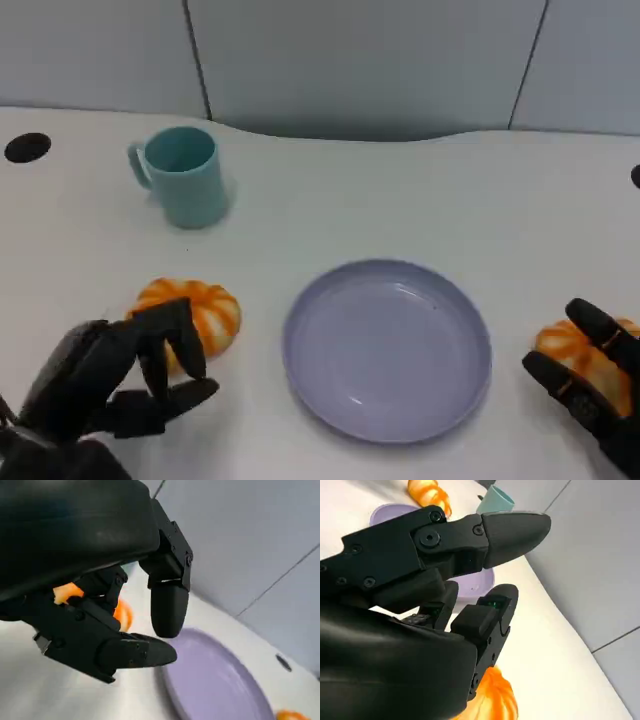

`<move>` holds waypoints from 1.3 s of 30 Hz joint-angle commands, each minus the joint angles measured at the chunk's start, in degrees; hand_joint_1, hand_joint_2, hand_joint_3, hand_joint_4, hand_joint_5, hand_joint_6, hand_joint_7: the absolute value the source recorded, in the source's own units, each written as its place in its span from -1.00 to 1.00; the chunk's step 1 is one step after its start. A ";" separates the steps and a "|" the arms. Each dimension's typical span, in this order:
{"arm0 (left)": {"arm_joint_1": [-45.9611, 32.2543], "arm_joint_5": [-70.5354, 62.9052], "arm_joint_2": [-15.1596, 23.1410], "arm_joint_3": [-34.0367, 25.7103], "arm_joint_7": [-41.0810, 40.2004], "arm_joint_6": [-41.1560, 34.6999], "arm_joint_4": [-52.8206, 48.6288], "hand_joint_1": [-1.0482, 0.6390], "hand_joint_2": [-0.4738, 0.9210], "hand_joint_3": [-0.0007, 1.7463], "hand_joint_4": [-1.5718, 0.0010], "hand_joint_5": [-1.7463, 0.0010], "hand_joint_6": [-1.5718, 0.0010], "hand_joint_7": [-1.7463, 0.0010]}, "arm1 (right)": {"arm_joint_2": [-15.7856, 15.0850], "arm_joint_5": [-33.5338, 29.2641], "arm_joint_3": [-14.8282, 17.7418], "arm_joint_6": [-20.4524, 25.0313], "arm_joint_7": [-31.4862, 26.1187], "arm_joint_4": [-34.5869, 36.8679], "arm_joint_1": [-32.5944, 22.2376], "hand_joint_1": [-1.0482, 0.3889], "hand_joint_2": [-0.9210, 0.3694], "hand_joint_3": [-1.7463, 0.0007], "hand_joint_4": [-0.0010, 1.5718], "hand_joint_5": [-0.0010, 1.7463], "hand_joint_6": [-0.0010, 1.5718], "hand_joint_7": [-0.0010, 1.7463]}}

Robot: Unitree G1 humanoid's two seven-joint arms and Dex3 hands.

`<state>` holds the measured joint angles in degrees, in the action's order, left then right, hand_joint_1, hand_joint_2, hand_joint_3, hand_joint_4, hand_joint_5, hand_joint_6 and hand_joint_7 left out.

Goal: Grasp the bread from the table and place it into the plate.

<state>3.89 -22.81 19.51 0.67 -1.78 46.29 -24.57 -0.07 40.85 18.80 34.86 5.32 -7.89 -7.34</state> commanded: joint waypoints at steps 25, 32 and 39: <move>17.57 -22.07 17.48 15.48 25.38 -23.70 12.11 -0.63 0.86 -1.00 1.00 1.00 0.97 1.00 | 1.06 -0.97 -0.78 -0.46 -1.41 -2.24 -0.17 -0.06 -1.00 0.70 -0.31 -0.12 0.06 -0.96; 24.20 -26.15 13.73 21.67 22.48 -27.82 0.98 -0.54 0.77 -1.00 1.00 1.00 0.94 0.98 | 1.02 -0.64 -0.69 -0.27 -1.30 -2.53 -0.29 -0.06 -1.00 0.69 -0.30 -0.13 0.04 -0.97; 29.61 -27.46 10.65 26.32 18.19 -28.06 -9.83 -0.43 0.69 -1.00 1.00 1.00 0.85 0.95 | 0.67 -0.45 -0.74 -0.22 -0.90 -2.58 -0.45 -0.06 -1.00 0.68 -0.31 -0.13 0.04 -0.97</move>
<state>31.33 -49.56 30.41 25.63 17.83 18.35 -31.34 1.41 39.90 17.21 34.73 4.10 -9.89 -7.60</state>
